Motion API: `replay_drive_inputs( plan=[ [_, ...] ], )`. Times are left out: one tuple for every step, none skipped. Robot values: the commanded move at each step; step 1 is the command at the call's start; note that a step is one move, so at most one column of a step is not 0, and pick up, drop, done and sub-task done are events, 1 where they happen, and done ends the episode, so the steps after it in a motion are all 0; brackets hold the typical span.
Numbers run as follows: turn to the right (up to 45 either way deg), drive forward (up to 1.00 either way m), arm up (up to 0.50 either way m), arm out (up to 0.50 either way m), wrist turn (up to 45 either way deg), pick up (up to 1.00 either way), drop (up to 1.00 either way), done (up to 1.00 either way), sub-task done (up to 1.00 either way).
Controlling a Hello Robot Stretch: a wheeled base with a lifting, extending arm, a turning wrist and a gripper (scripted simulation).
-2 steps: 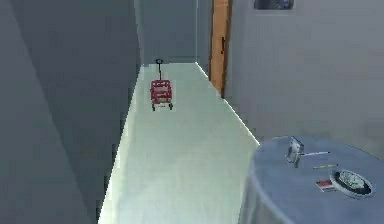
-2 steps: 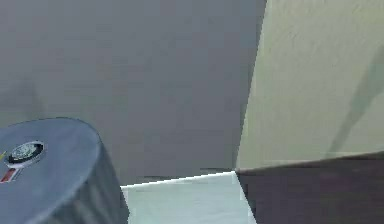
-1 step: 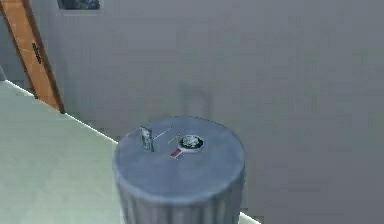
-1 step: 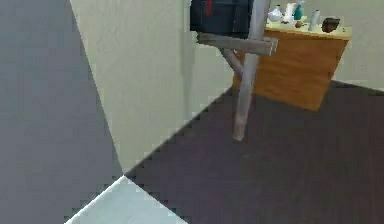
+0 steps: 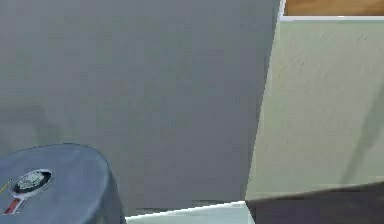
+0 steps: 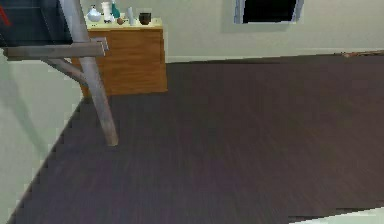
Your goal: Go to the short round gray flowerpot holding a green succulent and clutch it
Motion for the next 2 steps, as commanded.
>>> replay_drive_inputs(
  plan=[
    [0.0,0.85,0.00,0.00,0.0,0.00,0.00,0.00,0.00],
    [9.0,0.00,0.00,0.00,0.0,0.00,0.00,0.00,0.00]
  ],
)
